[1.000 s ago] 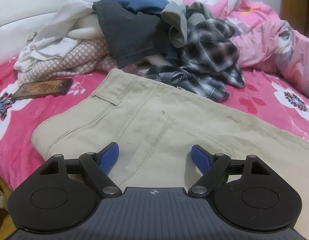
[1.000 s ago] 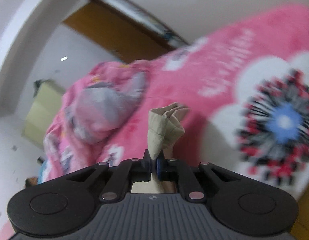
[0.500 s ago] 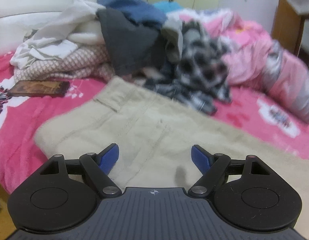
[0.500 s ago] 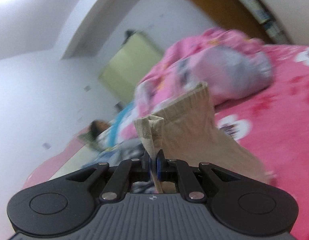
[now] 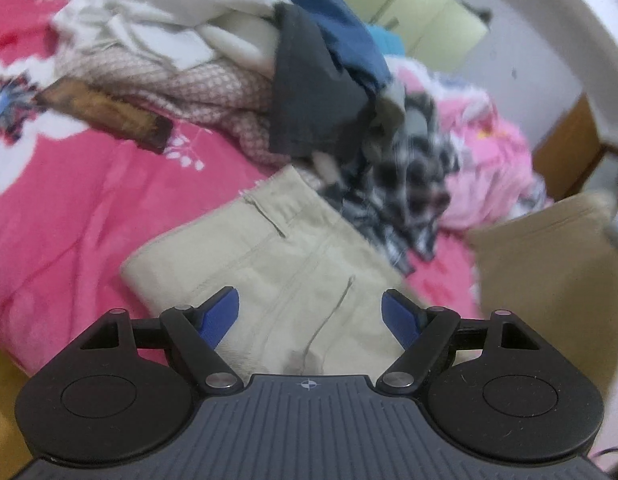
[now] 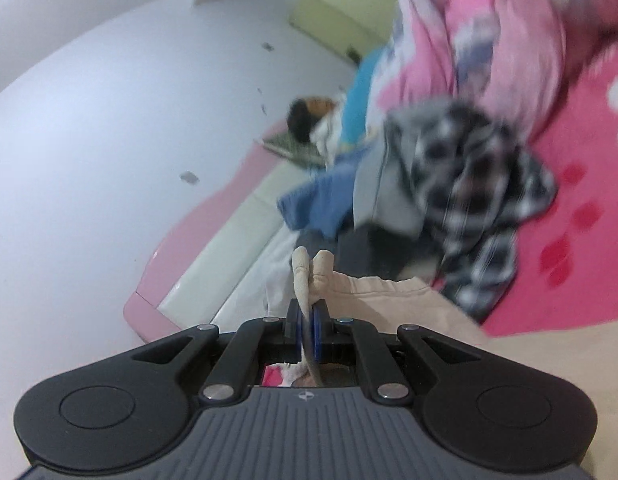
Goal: Fold clothes
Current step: 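Grasp the trouser leg end with the right gripper and lift it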
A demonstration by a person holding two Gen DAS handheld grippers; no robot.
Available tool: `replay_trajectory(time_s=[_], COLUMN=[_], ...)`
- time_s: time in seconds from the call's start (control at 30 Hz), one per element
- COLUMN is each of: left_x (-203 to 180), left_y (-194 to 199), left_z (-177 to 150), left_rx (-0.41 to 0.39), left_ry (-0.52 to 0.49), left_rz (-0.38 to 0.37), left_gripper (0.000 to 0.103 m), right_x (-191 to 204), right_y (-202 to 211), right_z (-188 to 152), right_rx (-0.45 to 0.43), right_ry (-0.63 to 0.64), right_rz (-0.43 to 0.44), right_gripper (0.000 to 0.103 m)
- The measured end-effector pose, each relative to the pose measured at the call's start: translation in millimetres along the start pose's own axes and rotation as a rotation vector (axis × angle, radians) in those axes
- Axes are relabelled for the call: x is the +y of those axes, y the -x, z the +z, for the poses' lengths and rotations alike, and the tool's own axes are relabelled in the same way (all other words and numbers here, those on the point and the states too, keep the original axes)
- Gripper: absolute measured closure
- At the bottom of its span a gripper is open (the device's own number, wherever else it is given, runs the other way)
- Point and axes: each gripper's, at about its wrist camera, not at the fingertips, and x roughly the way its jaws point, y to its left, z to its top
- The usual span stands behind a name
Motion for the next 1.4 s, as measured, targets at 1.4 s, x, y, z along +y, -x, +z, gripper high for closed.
replay_trajectory(time_s=[1.4], left_x=[89], left_y=[50], left_z=[20], left_rx=[-0.089], left_ry=[0.226], left_rz=[-0.017], left_gripper=[0.023], right_x=[57], right_y=[-189], right_z=[-188], right_rx=[0.460], right_ry=[0.791], right_rz=[-0.049], right_gripper=[0.061])
